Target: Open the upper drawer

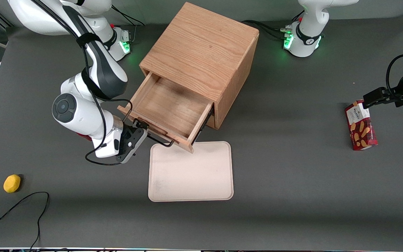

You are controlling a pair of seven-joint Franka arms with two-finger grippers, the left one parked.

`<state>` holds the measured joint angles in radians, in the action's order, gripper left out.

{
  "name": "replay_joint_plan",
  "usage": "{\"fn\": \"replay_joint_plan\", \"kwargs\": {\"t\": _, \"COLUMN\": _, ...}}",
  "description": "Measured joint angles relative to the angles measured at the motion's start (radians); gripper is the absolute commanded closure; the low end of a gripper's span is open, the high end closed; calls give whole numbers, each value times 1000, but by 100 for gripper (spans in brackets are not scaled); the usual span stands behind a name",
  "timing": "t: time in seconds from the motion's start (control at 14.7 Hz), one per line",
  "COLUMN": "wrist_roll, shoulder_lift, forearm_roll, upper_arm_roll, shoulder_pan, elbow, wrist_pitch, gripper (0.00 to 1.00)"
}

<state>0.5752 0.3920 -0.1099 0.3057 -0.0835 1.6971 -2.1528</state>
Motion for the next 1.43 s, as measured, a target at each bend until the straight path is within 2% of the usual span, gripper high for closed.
{"fn": "replay_joint_plan", "kwargs": {"t": 1.09, "wrist_roll": 0, "shoulder_lift": 9, "forearm_roll": 0, "upper_arm_roll": -72, "shoulder_pan": 0, "elbow": -55, "wrist_pitch": -66, "gripper": 0}}
{"fn": "replay_joint_plan", "kwargs": {"t": 1.43, "wrist_roll": 0, "shoulder_lift": -79, "forearm_roll": -16, "upper_arm_roll": -131, "shoulder_pan": 18, "elbow": -115, "wrist_pitch": -41, "gripper": 0}}
